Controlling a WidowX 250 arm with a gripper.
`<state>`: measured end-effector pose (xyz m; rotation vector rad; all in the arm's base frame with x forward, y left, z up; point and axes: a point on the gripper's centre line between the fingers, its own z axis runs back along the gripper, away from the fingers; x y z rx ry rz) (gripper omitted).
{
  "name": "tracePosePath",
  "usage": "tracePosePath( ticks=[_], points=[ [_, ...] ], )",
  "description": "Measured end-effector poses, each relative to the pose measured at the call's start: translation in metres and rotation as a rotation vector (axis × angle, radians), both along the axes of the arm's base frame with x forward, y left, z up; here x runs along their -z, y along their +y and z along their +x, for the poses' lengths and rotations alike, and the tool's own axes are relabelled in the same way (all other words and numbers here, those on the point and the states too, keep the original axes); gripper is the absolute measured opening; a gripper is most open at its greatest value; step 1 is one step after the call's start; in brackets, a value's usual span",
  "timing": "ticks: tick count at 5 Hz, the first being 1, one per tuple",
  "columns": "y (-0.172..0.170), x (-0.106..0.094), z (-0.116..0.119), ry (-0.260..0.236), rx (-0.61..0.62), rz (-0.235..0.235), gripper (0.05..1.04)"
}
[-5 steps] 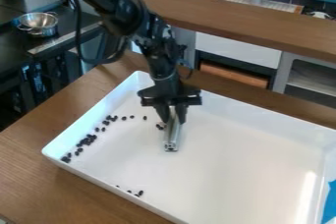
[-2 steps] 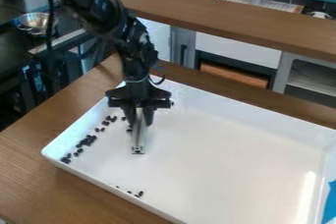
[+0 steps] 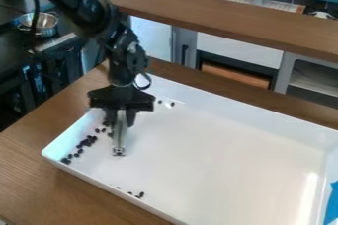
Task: Sweep into pile
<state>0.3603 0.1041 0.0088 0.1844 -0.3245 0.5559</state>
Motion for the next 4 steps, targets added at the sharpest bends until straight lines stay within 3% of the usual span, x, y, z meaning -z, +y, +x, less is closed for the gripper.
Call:
tracePosePath(
  ticks=[2,3,4],
  points=[
    [-0.058,-0.048,-0.003,-0.083,0.034,-0.193,0.341],
    [-0.101,-0.050,-0.008,-0.036,0.080,-0.207,0.341],
    [-0.127,-0.043,-0.009,-0.034,0.113,-0.166,0.341]
  ],
)
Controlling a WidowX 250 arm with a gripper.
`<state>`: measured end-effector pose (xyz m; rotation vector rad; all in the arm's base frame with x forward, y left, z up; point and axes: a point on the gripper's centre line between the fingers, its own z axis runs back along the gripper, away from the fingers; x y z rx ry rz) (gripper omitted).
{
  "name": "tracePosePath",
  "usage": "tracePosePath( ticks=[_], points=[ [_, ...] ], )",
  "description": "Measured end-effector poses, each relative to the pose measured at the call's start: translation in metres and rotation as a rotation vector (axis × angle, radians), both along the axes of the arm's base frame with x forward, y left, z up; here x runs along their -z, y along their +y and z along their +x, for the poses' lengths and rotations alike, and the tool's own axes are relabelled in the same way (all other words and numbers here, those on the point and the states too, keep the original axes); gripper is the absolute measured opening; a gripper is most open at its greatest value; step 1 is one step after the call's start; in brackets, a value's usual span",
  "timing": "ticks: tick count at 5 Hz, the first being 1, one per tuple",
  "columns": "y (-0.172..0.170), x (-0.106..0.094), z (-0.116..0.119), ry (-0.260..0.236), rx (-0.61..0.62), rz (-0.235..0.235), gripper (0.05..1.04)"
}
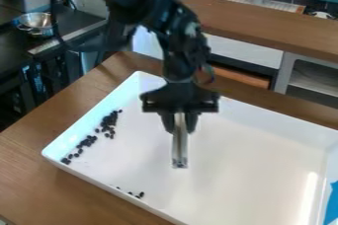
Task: Sweep into pile
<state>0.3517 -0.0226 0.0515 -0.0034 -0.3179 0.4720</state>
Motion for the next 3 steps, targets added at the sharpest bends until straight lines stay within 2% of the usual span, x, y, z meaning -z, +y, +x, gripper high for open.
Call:
tracePosePath(
  ticks=[1,3],
  points=[
    [-0.007,0.018,-0.012,0.006,0.070,0.034,0.341],
    [0.019,0.036,-0.027,0.012,0.130,0.069,0.341]
  ],
)
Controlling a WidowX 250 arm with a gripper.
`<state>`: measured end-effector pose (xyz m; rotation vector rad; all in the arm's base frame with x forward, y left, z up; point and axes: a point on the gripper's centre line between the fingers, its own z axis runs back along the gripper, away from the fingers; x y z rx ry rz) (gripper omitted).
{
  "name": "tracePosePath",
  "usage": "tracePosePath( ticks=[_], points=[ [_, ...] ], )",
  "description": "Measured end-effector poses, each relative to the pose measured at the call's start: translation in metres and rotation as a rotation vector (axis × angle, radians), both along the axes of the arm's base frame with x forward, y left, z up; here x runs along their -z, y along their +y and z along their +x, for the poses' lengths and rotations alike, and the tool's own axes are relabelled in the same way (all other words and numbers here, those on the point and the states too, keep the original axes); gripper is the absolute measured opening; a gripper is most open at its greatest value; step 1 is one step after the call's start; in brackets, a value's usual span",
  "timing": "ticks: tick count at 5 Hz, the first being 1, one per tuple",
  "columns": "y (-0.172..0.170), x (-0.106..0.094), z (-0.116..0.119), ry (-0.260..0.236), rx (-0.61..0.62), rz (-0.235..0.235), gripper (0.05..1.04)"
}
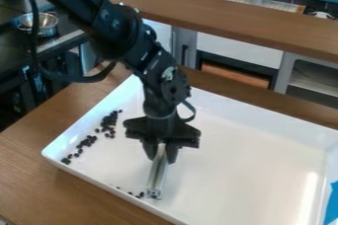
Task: Sweep into pile
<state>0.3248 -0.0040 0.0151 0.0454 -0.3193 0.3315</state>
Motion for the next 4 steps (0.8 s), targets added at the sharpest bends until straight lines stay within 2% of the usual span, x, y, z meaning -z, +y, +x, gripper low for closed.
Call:
tracePosePath(
  ticks=[1,3,4],
  points=[
    [0.003,0.004,-0.001,-0.027,0.012,0.024,0.341],
    [0.022,0.008,-0.004,-0.048,0.017,0.053,0.341],
    [0.051,0.008,-0.008,-0.028,0.012,0.054,0.341]
  ],
)
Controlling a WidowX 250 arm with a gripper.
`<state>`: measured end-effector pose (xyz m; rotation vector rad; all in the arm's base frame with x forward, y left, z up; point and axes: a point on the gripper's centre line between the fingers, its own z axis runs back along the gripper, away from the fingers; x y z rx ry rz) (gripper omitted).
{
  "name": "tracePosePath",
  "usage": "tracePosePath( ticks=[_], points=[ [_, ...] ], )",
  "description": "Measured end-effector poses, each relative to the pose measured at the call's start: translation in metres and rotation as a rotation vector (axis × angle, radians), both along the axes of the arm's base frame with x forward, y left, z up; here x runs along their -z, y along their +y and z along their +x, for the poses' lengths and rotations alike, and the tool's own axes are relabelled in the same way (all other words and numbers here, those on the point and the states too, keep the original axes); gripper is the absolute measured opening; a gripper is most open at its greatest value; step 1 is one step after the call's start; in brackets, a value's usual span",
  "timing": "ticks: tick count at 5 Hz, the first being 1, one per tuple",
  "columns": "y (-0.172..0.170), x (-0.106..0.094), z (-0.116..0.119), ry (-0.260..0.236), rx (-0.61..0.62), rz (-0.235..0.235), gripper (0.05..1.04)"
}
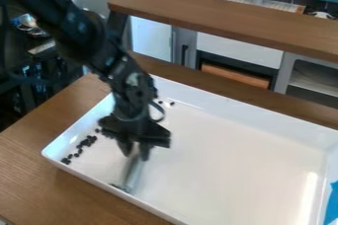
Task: Sweep into pile
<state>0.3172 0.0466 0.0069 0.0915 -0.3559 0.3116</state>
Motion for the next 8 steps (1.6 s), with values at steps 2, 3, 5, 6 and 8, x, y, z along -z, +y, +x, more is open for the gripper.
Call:
tracePosePath(
  ticks=[2,3,5,6,8],
  points=[
    [0.043,0.002,-0.001,0.020,0.018,0.005,0.341],
    [0.067,-0.003,-0.002,0.012,0.044,0.008,0.341],
    [0.075,-0.005,-0.001,-0.035,0.092,0.017,0.341],
    [0.044,-0.017,0.005,-0.026,0.028,-0.060,0.341],
    [-0.026,-0.039,0.059,-0.019,-0.081,-0.116,0.341]
  ],
)
